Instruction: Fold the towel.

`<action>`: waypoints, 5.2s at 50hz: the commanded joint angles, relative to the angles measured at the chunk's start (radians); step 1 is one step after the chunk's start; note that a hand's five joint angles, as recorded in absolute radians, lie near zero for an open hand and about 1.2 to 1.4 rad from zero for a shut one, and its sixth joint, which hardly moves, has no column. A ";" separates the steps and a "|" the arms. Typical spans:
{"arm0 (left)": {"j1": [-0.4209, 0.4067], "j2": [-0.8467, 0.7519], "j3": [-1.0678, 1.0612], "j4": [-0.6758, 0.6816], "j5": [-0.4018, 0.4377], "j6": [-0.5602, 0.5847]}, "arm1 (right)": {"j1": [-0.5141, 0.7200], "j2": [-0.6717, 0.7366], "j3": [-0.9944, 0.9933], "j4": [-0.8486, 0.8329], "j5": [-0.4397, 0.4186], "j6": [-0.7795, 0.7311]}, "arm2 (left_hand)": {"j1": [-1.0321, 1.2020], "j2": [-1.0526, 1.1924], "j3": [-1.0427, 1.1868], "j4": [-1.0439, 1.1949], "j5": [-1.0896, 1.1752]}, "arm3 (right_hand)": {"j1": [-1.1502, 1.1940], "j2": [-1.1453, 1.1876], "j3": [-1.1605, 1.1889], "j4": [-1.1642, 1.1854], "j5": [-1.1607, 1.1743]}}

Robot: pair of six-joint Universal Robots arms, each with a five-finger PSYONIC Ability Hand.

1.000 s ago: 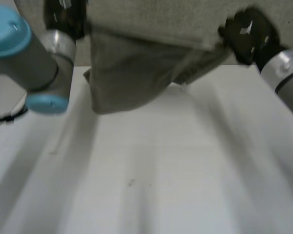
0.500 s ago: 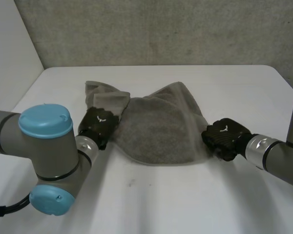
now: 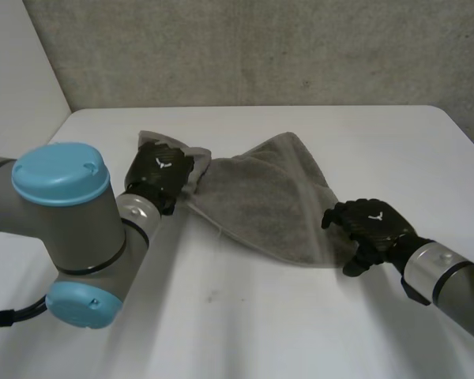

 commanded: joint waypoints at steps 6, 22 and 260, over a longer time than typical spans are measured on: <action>0.002 -0.001 0.104 -0.028 -0.002 -0.027 | 0.072 0.142 -0.097 -0.059 0.151 -0.053 | 0.196 0.178 0.180 0.179 0.179 | 0.154 0.094 0.104 0.108 0.107; 0.004 -0.025 0.105 -0.044 -0.002 -0.067 | 0.069 0.231 -0.184 -0.076 0.161 -0.151 | 0.196 0.178 0.180 0.179 0.179 | 0.451 0.391 0.401 0.405 0.404; 0.174 -0.542 0.615 -0.185 0.463 0.126 | -0.083 0.245 -0.276 0.031 0.207 -0.486 | 0.196 0.178 0.180 0.179 0.179 | 0.964 0.904 0.914 0.918 0.916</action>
